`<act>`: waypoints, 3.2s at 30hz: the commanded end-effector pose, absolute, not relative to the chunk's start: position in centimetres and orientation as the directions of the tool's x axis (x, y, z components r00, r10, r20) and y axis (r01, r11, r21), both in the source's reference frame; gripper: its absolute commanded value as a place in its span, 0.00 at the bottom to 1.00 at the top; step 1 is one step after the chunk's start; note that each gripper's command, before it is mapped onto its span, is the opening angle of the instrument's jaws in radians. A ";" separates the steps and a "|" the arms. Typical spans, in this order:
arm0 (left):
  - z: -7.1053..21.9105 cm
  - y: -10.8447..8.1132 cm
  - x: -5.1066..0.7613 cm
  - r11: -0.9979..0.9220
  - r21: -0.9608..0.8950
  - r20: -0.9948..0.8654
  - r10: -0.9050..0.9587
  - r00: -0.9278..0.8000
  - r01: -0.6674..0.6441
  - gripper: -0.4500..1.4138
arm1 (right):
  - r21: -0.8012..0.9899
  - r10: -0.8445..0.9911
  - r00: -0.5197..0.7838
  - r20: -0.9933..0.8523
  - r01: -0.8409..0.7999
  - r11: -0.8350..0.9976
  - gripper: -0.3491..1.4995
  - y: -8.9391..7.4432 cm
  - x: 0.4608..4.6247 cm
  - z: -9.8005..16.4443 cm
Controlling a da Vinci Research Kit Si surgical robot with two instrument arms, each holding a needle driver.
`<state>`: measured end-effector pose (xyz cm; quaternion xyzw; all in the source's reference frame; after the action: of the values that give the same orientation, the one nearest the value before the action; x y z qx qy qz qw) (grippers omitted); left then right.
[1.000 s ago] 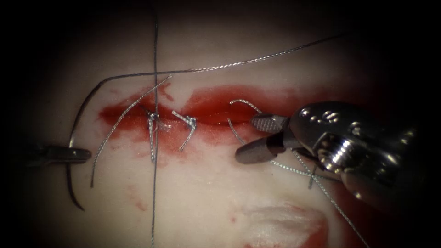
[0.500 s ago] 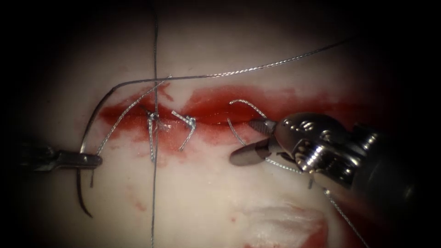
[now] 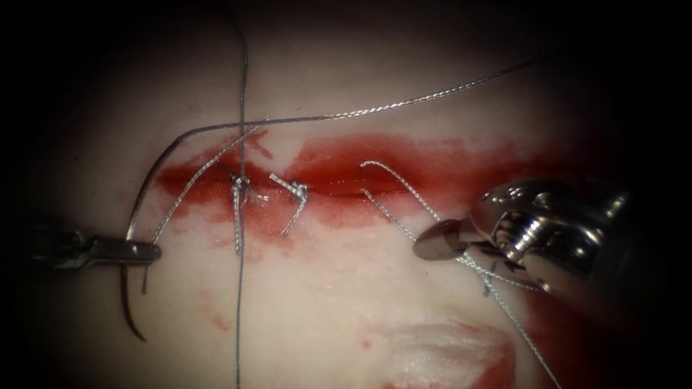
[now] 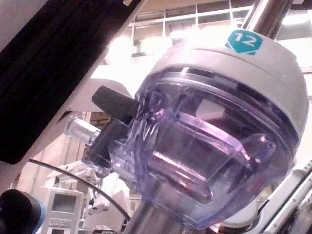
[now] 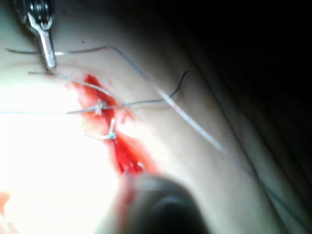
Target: Wound Closure
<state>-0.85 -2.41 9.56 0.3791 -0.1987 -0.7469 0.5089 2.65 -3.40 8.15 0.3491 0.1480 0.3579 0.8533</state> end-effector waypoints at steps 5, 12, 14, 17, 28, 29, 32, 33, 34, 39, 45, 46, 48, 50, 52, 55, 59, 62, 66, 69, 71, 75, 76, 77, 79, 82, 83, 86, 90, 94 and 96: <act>9.5 -2.3 -0.88 -0.411 0.684 -0.365 -0.908 -0.205 0.603 0.00 | 0.733 0.654 0.739 0.163 -0.534 0.421 0.00 -3.6 2.27 8.0; 9.5 -2.3 -0.84 -0.406 0.689 -0.357 -0.911 -0.207 0.600 0.00 | 0.703 0.600 0.731 0.326 -0.611 0.363 0.00 -3.7 1.82 7.9; 9.5 -2.3 -0.81 -0.404 0.691 -0.348 -0.913 -0.214 0.599 0.00 | 0.685 0.584 0.718 0.379 -0.642 0.345 0.00 -3.7 1.65 7.9; 9.5 -2.2 -0.78 -0.409 0.689 -0.349 -0.911 -0.219 0.598 0.00 | 0.668 0.570 0.706 0.420 -0.666 0.332 0.00 -3.7 1.46 7.9; 9.5 -2.2 -0.73 -0.416 0.686 -0.348 -0.908 -0.233 0.597 0.00 | 0.648 0.503 0.761 0.409 -0.631 0.427 0.00 -3.5 0.86 7.7; 9.5 -2.2 -0.73 -0.416 0.686 -0.348 -0.908 -0.233 0.597 0.00 | 0.648 0.500 0.764 0.407 -0.628 0.432 0.00 -3.5 0.81 7.7; 9.5 -2.2 -0.73 -0.421 0.684 -0.352 -0.906 -0.236 0.596 0.00 | 0.637 0.492 0.772 0.402 -0.622 0.456 0.00 -3.5 0.66 7.8; 9.5 -2.2 -0.73 -0.421 0.684 -0.352 -0.906 -0.236 0.596 0.00 | 0.635 0.492 0.772 0.402 -0.622 0.458 0.00 -3.5 0.65 7.8; 9.5 -2.2 -0.73 -0.421 0.684 -0.352 -0.906 -0.236 0.596 0.00 | 0.631 0.490 0.771 0.406 -0.625 0.460 0.00 -3.5 0.65 7.8; 9.5 -2.2 -0.73 -0.422 0.684 -0.352 -0.906 -0.237 0.596 0.00 | 0.633 0.654 0.710 0.262 -0.638 0.439 0.64 -3.3 0.89 7.7; 9.6 -2.2 -0.74 -0.422 0.684 -0.351 -0.905 -0.238 0.596 0.00 | 0.620 0.734 0.679 -0.014 -0.570 0.539 0.60 -2.9 1.53 7.4; 9.6 -2.2 -0.74 -0.422 0.684 -0.351 -0.905 -0.238 0.596 0.00 | 0.610 0.720 0.693 -0.041 -0.553 0.567 0.58 -2.9 1.64 7.4; 9.6 -2.2 -0.74 -0.422 0.683 -0.351 -0.905 -0.238 0.596 0.00 | 0.587 0.680 0.726 -0.101 -0.508 0.630 0.56 -2.8 1.90 7.4; 9.6 -2.2 -0.74 -0.422 0.683 -0.351 -0.905 -0.239 0.596 0.00 | 0.569 0.698 0.709 -0.098 -0.536 0.624 0.40 -2.8 2.15 7.4; 9.6 -2.2 -0.75 -0.422 0.683 -0.351 -0.905 -0.239 0.596 0.00 | 0.552 0.723 0.685 -0.087 -0.571 0.607 0.20 -2.8 2.35 7.4; 9.6 -2.2 -0.75 -0.422 0.683 -0.350 -0.905 -0.240 0.596 0.00 | 0.529 0.729 0.675 -0.112 -0.581 0.619 0.28 -2.9 2.65 7.5; 9.6 -2.2 -0.76 -0.422 0.683 -0.349 -0.906 -0.242 0.596 0.00 | 0.488 0.713 0.683 -0.158 -0.574 0.658 0.44 -3.0 2.93 7.7; 9.6 -2.2 -0.77 -0.423 0.683 -0.348 -0.905 -0.243 0.596 0.00 | 0.457 0.716 0.677 -0.171 -0.589 0.667 0.54 -3.1 3.08 7.9; 9.6 -2.2 -0.77 -0.423 0.683 -0.348 -0.905 -0.243 0.596 0.00 | 0.456 0.735 0.655 -0.173 -0.609 0.649 0.74 -3.1 3.15 7.9; 9.6 -2.2 -0.77 -0.422 0.683 -0.348 -0.905 -0.243 0.596 0.00 | 0.462 0.742 0.643 -0.189 -0.609 0.645 0.74 -3.1 3.19 7.8; 9.6 -2.2 -0.78 -0.422 0.683 -0.346 -0.906 -0.245 0.596 0.00 | 0.450 0.750 0.631 -0.198 -0.621 0.642 0.74 -3.1 3.29 7.8; 9.6 -2.2 -0.79 -0.422 0.683 -0.346 -0.906 -0.245 0.596 0.00 | 0.452 0.761 0.622 -0.185 -0.634 0.628 0.69 -3.1 3.44 7.9; 9.6 -2.2 -0.79 -0.422 0.683 -0.346 -0.906 -0.245 0.596 0.00 | 0.462 0.763 0.621 -0.179 -0.632 0.622 0.69 -3.1 3.47 7.9; 9.6 -2.2 -0.79 -0.422 0.683 -0.346 -0.906 -0.245 0.597 0.00 | 0.474 0.764 0.621 -0.176 -0.627 0.618 0.71 -3.2 3.50 7.9; 9.6 -2.2 -0.78 -0.422 0.683 -0.346 -0.906 -0.244 0.597 0.00 | 0.477 0.766 0.618 -0.176 -0.627 0.616 0.71 -3.2 3.54 7.9; 9.6 -2.2 -0.78 -0.421 0.683 -0.346 -0.906 -0.244 0.597 0.00 | 0.468 0.765 0.618 -0.182 -0.629 0.620 0.69 -3.2 3.61 8.0; 9.6 -2.2 -0.78 -0.422 0.683 -0.346 -0.906 -0.244 0.597 0.00 | 0.466 0.765 0.617 -0.183 -0.631 0.620 0.70 -3.2 3.62 8.0; 9.6 -2.2 -0.78 -0.422 0.683 -0.346 -0.906 -0.244 0.597 0.00 | 0.459 0.768 0.614 -0.184 -0.637 0.619 0.68 -3.2 3.65 8.1; 9.6 -2.2 -0.79 -0.422 0.683 -0.346 -0.906 -0.245 0.597 0.00 | 0.450 0.772 0.608 -0.187 -0.646 0.617 0.61 -3.1 3.66 8.2; 9.6 -2.2 -0.79 -0.422 0.683 -0.345 -0.906 -0.246 0.597 0.00 | 0.433 0.770 0.608 -0.196 -0.651 0.624 0.44 -3.1 3.64 8.4; 9.6 -2.2 -0.80 -0.422 0.683 -0.345 -0.906 -0.246 0.597 0.00 | 0.425 0.767 0.609 -0.203 -0.651 0.629 0.31 -3.1 3.63 8.5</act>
<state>-0.74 -2.33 9.62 0.3653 -0.2086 -0.7608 0.4943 3.56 -3.20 8.47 0.1568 0.1838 0.4020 0.8832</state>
